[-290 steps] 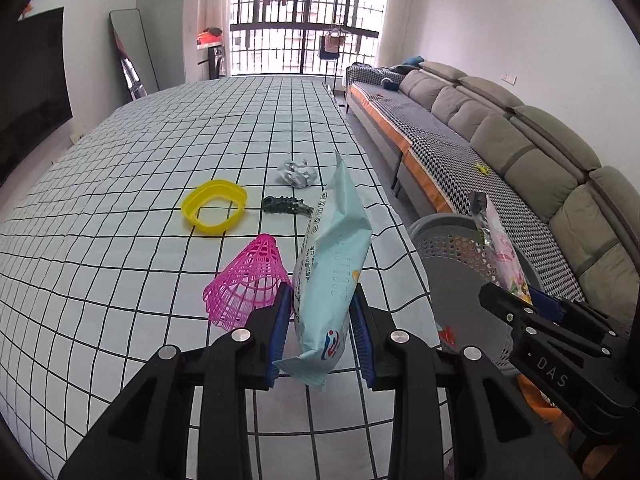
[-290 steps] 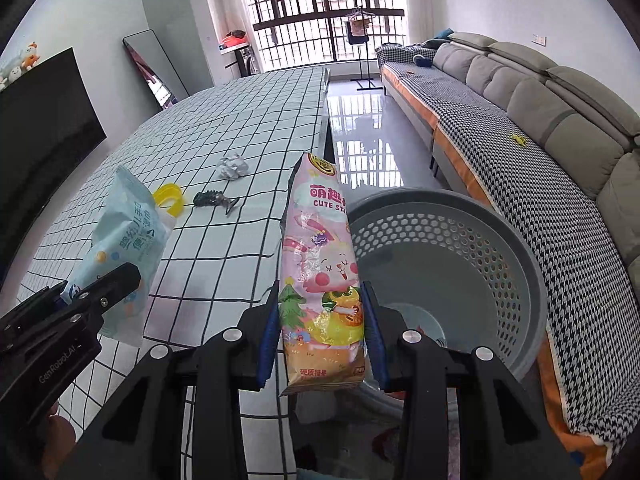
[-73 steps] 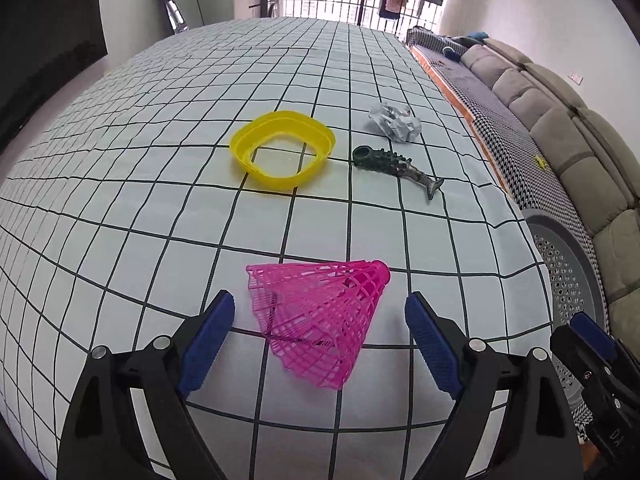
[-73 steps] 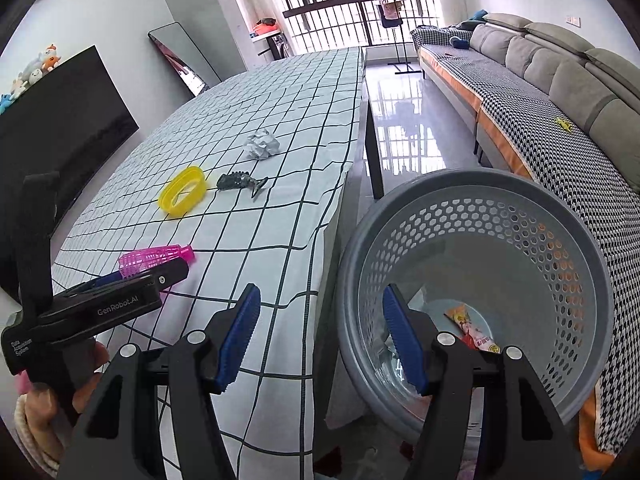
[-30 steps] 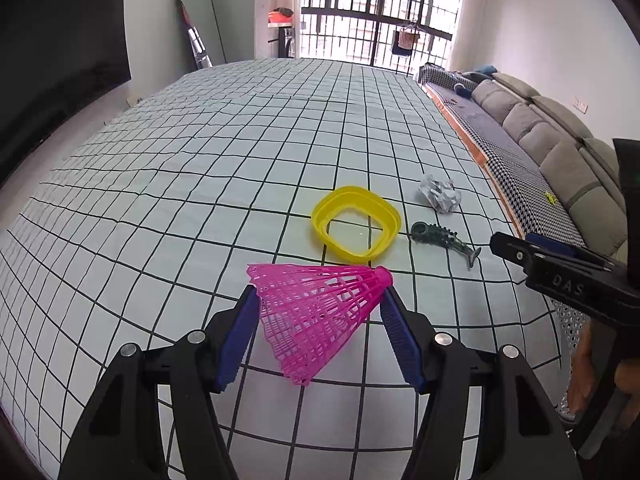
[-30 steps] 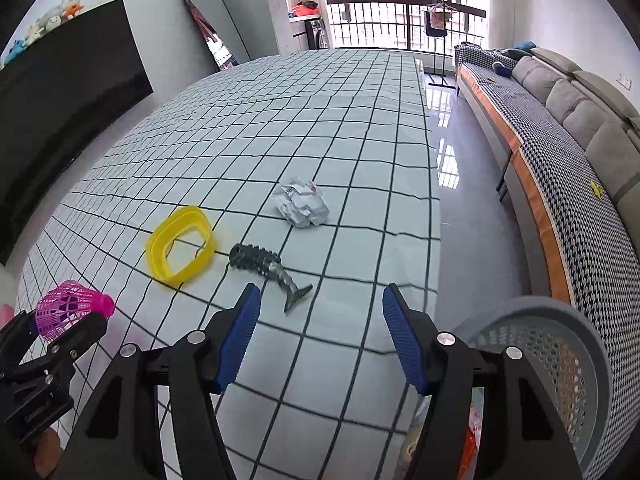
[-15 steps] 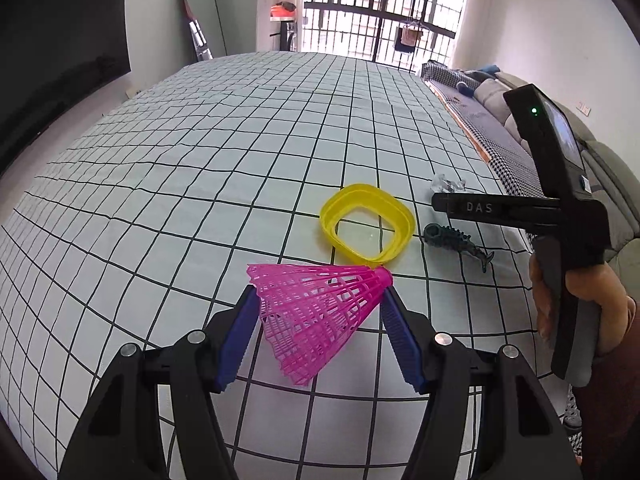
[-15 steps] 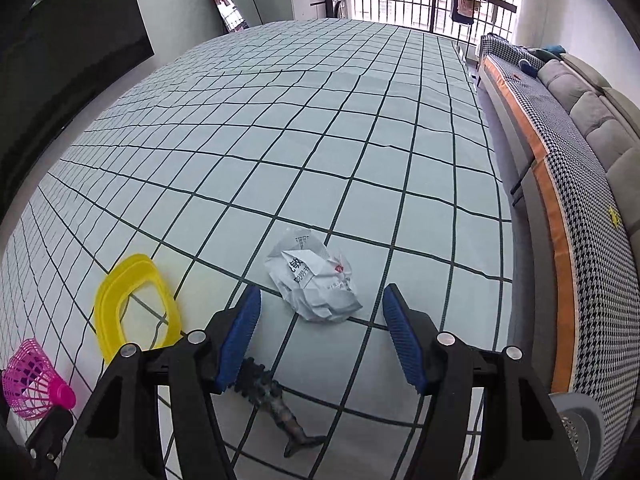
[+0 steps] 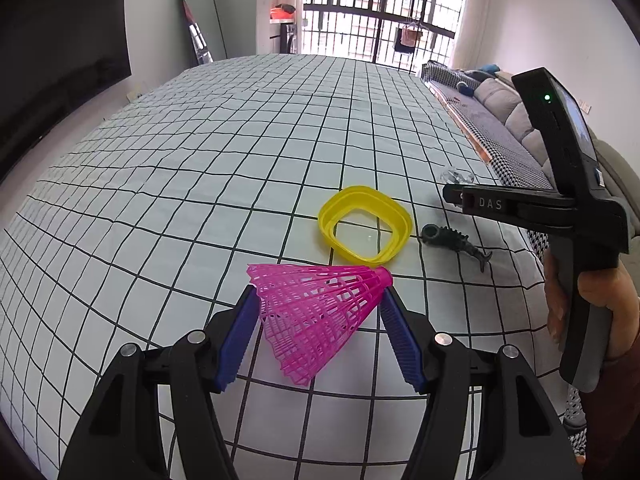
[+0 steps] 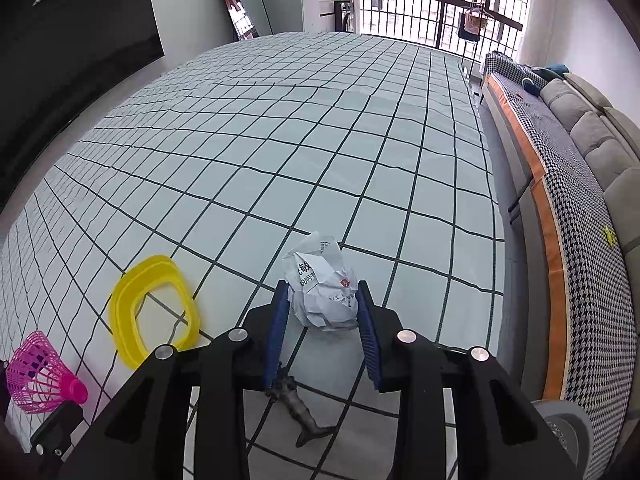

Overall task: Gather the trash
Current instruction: 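Carry the shuttlecock and crumpled paper together over the grey basket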

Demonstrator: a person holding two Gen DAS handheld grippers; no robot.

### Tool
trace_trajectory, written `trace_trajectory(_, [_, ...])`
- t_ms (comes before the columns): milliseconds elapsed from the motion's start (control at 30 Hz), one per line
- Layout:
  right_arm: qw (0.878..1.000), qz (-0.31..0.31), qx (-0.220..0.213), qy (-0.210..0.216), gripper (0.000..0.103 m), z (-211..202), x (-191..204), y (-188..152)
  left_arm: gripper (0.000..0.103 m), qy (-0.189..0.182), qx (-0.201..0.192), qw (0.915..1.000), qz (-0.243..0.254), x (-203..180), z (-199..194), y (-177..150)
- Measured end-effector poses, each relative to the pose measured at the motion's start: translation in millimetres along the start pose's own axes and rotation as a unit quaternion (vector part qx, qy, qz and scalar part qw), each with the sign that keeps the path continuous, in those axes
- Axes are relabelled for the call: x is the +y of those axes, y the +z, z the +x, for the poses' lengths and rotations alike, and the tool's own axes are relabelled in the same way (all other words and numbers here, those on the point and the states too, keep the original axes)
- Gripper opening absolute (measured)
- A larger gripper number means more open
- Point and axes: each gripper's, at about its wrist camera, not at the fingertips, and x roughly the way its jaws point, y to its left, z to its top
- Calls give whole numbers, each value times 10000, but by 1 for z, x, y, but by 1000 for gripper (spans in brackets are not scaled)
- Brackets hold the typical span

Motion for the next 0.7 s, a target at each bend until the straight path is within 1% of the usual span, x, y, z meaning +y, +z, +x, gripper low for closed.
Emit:
trace_trajectory(133, [9997,94,-235,-20,33,-34,-2,-16,61,-34,-83,9999,91,-10,-10,0])
trace_trajectory(200, [9992,200,-333,20,33,-53,-8,-29,61,-85,-111,9998,157,-18,-15,1])
trace_trajectory(267, [9985,334,-423,-42,33,-72,-16,-45,61,-161,-135,9995,244,-29,-20,0])
trace_trajectory(400, [9963,705,-472,-168,33,-107,-42,-86,61,-405,-157,9981,437,-57,-28,-3])
trace_trajectory(467, [9940,937,-485,-299,33,-122,-58,-110,61,-551,-179,9967,568,-76,-32,-5])
trace_trajectory(600, [9868,1456,-456,-546,33,-145,-92,-155,61,-848,-143,9931,792,-114,-37,-13])
trace_trajectory(700, [9796,1795,-452,-782,33,-158,-117,-186,61,-1034,-39,9894,1023,-145,-35,-20])
